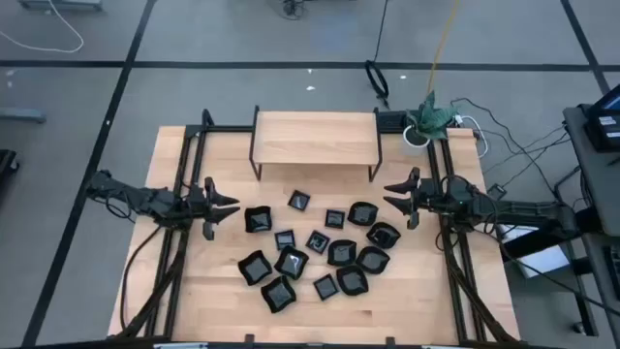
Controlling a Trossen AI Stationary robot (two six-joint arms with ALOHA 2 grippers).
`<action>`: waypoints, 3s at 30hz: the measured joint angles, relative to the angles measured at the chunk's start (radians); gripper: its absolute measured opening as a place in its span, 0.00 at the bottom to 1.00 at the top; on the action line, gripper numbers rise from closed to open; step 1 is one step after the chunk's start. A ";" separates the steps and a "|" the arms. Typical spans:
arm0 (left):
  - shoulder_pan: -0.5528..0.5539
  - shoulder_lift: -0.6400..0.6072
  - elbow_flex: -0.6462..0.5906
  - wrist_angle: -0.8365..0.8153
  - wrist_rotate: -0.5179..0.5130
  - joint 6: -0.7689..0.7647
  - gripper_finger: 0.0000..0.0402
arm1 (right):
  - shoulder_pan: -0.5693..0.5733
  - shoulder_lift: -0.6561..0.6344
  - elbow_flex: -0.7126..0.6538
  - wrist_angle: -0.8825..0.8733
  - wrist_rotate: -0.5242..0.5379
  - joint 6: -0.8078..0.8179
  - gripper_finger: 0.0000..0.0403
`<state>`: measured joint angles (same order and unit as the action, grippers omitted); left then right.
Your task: Pick & Place Mini shaped plates
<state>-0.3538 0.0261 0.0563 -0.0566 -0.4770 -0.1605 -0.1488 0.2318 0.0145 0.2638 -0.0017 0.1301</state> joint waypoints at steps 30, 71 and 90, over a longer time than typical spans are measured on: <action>0.000 0.000 0.000 0.000 0.000 0.000 0.26 | 0.000 0.000 0.000 0.000 0.000 0.000 0.36; 0.000 0.000 0.000 0.000 0.000 0.000 0.26 | 0.000 0.000 0.000 0.000 0.000 0.000 0.36; 0.000 0.000 0.000 0.000 0.000 0.000 0.26 | 0.000 0.005 0.000 0.032 0.071 0.247 0.36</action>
<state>-0.3538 0.0257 0.0563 -0.0563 -0.4770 -0.1608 -0.1489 0.2363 0.0143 0.2955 0.0691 0.3769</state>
